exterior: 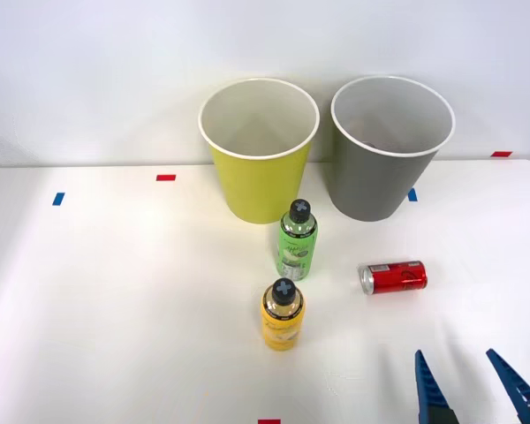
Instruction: Put cans in the gray bin, plastic bottles in the light green bin
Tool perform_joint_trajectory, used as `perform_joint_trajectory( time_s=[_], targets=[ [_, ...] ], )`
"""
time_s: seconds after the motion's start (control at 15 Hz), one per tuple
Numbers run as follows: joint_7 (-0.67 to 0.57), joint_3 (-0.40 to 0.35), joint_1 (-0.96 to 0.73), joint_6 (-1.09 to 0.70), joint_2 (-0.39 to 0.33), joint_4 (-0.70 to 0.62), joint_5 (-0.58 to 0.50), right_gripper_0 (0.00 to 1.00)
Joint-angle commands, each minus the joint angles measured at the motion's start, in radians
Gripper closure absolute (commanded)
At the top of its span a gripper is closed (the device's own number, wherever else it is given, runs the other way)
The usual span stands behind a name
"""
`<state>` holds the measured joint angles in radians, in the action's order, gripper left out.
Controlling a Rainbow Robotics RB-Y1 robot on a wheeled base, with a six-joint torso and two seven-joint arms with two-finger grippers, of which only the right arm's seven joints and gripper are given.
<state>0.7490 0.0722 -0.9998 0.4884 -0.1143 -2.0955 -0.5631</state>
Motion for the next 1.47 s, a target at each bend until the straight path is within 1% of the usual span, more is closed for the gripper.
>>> perform_joint_trajectory(
  time_s=[0.07,0.27,0.4,0.53,0.6,0.67,0.8,1.27,1.4,1.47],
  targets=[
    [-0.099,-0.003,-0.042,0.010,-0.015,0.000,-0.090,0.00],
    [-0.108,0.040,-0.085,0.010,-0.019,0.000,-0.100,0.00],
    [-0.109,0.086,-0.097,0.009,-0.012,0.000,-0.098,0.00],
    [-0.109,0.109,-0.099,0.012,0.004,0.017,-0.098,0.00],
    [-0.109,0.109,-0.092,0.025,0.012,0.043,-0.090,0.00],
    [-0.100,0.100,-0.082,0.059,0.019,0.081,-0.058,0.00],
    [-0.095,0.041,-0.066,0.145,0.024,0.141,-0.043,0.00],
    [-0.076,0.035,-0.077,0.199,0.042,0.143,-0.043,0.00],
    [-0.045,0.026,-0.076,0.202,0.038,0.143,-0.054,0.00],
    [-0.003,0.021,-0.072,0.205,0.038,0.143,-0.041,0.00]
  ],
)
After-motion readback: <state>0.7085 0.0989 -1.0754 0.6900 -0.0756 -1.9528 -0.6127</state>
